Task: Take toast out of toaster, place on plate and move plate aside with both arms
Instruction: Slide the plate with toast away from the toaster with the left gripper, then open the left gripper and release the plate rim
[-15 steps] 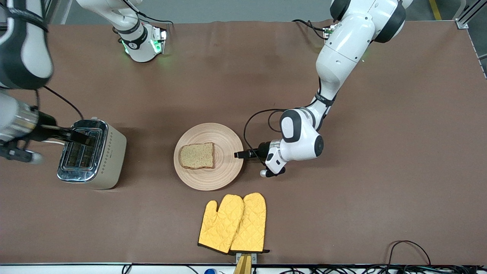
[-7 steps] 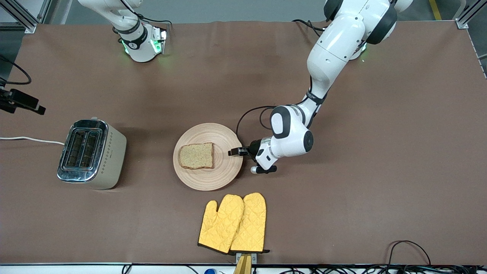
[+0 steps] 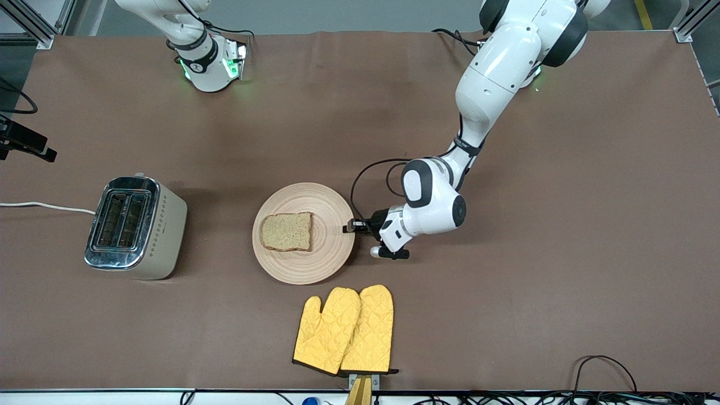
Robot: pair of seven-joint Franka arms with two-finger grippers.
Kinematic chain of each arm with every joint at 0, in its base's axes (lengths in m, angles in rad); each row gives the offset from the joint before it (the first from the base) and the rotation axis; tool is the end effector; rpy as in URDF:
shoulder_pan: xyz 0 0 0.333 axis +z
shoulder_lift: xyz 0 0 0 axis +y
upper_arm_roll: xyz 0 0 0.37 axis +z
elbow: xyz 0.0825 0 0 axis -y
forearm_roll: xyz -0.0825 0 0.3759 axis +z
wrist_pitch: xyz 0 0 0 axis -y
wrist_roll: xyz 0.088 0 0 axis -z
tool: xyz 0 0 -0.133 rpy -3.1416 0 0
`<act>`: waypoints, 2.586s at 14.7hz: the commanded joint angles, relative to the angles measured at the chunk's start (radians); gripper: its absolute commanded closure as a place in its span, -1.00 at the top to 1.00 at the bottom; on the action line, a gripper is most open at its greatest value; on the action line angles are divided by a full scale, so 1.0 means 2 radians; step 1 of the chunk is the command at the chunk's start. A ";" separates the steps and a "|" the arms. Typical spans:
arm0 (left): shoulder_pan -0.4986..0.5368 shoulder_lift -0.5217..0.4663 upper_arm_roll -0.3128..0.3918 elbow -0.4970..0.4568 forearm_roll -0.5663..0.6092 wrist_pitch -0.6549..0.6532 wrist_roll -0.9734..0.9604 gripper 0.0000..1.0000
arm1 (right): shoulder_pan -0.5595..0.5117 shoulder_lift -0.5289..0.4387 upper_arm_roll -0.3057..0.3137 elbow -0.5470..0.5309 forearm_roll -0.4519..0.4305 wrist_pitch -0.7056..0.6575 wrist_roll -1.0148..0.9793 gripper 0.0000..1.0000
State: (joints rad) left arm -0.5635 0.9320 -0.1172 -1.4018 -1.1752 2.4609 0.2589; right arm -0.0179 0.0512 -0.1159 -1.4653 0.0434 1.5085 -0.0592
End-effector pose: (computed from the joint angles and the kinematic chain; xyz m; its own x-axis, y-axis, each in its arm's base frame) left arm 0.6165 -0.4886 0.1779 0.9956 -0.0013 -0.0934 0.0696 -0.6564 0.7512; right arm 0.5551 -0.0666 0.6677 0.9974 -0.0718 -0.0054 -0.0719 -0.9967 -0.0378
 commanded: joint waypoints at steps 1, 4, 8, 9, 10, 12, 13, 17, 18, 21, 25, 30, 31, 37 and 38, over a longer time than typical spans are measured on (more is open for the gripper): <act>0.010 -0.012 0.005 0.001 0.001 0.005 0.007 -0.97 | 0.014 0.004 0.002 0.016 -0.018 -0.007 0.000 1.00; 0.044 -0.049 0.004 -0.005 0.029 -0.039 0.013 -0.98 | 0.017 0.004 0.002 0.016 -0.018 -0.013 0.002 1.00; 0.119 -0.084 0.003 -0.022 0.051 -0.140 0.050 -0.98 | 0.028 0.004 0.003 0.016 -0.017 -0.017 0.013 1.00; 0.141 -0.089 0.003 -0.027 0.051 -0.165 0.068 -0.98 | 0.028 0.004 0.002 0.016 -0.017 -0.019 0.012 1.00; 0.168 -0.089 0.003 -0.029 0.051 -0.192 0.090 -0.98 | 0.028 0.004 0.003 0.016 -0.017 -0.019 0.012 1.00; 0.229 -0.089 0.003 -0.037 0.051 -0.238 0.130 -0.98 | 0.028 0.003 0.005 0.014 -0.018 -0.023 0.013 1.00; 0.256 -0.089 0.003 -0.037 0.051 -0.260 0.150 -0.98 | 0.022 0.002 0.013 0.014 -0.017 -0.023 0.013 1.00; 0.354 -0.083 0.003 -0.036 0.124 -0.311 0.191 -0.97 | -0.004 0.002 0.038 0.013 -0.017 -0.025 0.010 1.00; 0.374 -0.079 0.003 -0.037 0.130 -0.317 0.210 -0.97 | -0.017 0.002 0.055 0.013 -0.017 -0.026 0.009 1.00; 0.427 -0.062 0.003 -0.036 0.133 -0.330 0.266 -0.97 | -0.056 0.001 0.096 0.014 -0.017 -0.028 0.008 1.00; 0.474 -0.037 0.004 -0.037 0.134 -0.361 0.296 -0.97 | -0.053 0.002 0.096 0.014 -0.018 -0.028 0.007 1.00; 0.497 -0.015 0.005 -0.035 0.158 -0.366 0.296 -0.98 | -0.054 0.004 0.096 0.015 -0.018 -0.027 0.010 1.00; 0.497 -0.010 0.005 -0.035 0.158 -0.366 0.300 -0.98 | -0.053 0.004 0.096 0.014 -0.018 -0.026 0.011 1.00; 0.500 -0.018 0.007 -0.013 0.200 -0.367 0.274 1.00 | -0.053 0.004 0.096 0.014 -0.018 -0.027 0.013 1.00; 0.500 -0.026 0.006 0.002 0.239 -0.367 0.262 1.00 | -0.054 0.004 0.096 0.014 -0.018 -0.027 0.012 1.00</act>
State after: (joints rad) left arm 0.4256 0.9139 -0.0975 -1.4443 -0.7978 1.7506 0.8310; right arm -0.1027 0.0549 0.0524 -1.4503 0.0225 1.4665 -0.0486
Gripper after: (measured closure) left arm 0.533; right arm 0.000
